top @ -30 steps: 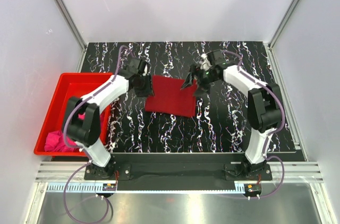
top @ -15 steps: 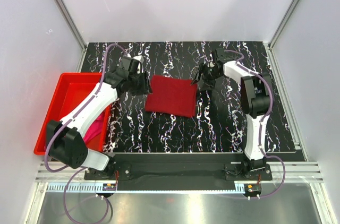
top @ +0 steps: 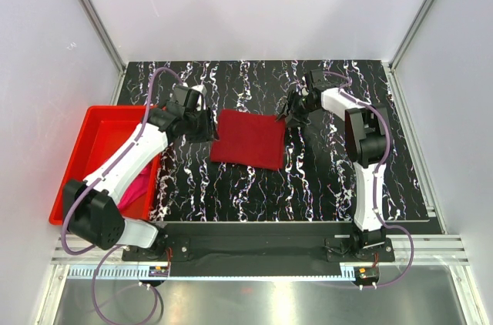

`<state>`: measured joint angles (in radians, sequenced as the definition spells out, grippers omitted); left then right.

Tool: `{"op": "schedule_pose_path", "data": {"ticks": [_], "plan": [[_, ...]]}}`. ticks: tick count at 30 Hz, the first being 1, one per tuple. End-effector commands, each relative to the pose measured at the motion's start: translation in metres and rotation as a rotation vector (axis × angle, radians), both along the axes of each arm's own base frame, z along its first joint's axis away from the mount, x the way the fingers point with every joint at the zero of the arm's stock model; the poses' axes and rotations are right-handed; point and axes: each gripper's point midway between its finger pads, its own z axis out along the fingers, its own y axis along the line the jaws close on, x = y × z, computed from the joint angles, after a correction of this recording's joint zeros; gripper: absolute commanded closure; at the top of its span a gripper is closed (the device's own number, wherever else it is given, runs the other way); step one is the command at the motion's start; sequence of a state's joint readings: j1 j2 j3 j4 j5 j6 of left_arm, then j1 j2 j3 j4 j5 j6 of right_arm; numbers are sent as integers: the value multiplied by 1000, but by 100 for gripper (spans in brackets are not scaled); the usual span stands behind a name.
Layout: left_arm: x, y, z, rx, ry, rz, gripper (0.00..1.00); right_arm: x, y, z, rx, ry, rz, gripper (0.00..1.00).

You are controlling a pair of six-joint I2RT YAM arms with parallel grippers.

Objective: Fold and stack the t-shirts
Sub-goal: Neatly place the folded tshirt to the corner

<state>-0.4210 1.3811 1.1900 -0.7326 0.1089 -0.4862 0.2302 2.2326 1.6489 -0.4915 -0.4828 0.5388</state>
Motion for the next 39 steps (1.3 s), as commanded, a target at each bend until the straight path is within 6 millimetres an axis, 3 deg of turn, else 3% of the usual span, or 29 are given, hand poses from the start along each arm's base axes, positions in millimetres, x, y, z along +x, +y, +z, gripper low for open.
{"op": "schedule_pose_path", "data": {"ticks": [1,3,7,10,11,18,19,24,25,26,27,33,36,39], "plan": [[8,-7,26,-38,-71,-27,57,2,9,-3,16,-10,15,45],[9,-9,28,-44,-74,-30,57,1,11,-4,23,-3,23,50],[9,-11,27,-55,-68,-35,57,2,12,-4,30,25,-1,68],[11,-13,33,-61,-75,-38,57,-2,-9,-6,-77,79,-100,97],[11,-13,33,-63,-75,-41,57,-5,-17,-6,-110,104,-153,100],[7,-14,41,-70,-102,-79,56,-64,-114,-4,-339,303,-533,100],[6,-14,37,-70,-105,-87,56,-91,-126,-12,-394,379,-562,100],[-3,-18,32,-102,-102,-132,56,-163,-201,-8,-612,512,-761,100],[-5,-17,29,-103,-97,-139,55,-172,-208,-6,-631,525,-775,100],[-7,-18,29,-112,-99,-146,55,-181,-231,2,-645,536,-853,100],[-6,-16,28,-112,-100,-145,55,-202,-237,1,-670,592,-867,100],[-9,-17,18,-148,-66,-164,55,-268,-285,12,-727,732,-954,100],[-11,-19,16,-157,-58,-172,55,-284,-302,24,-820,782,-868,100],[-12,-22,13,-173,-47,-181,55,-295,-313,32,-835,800,-887,100]]}}
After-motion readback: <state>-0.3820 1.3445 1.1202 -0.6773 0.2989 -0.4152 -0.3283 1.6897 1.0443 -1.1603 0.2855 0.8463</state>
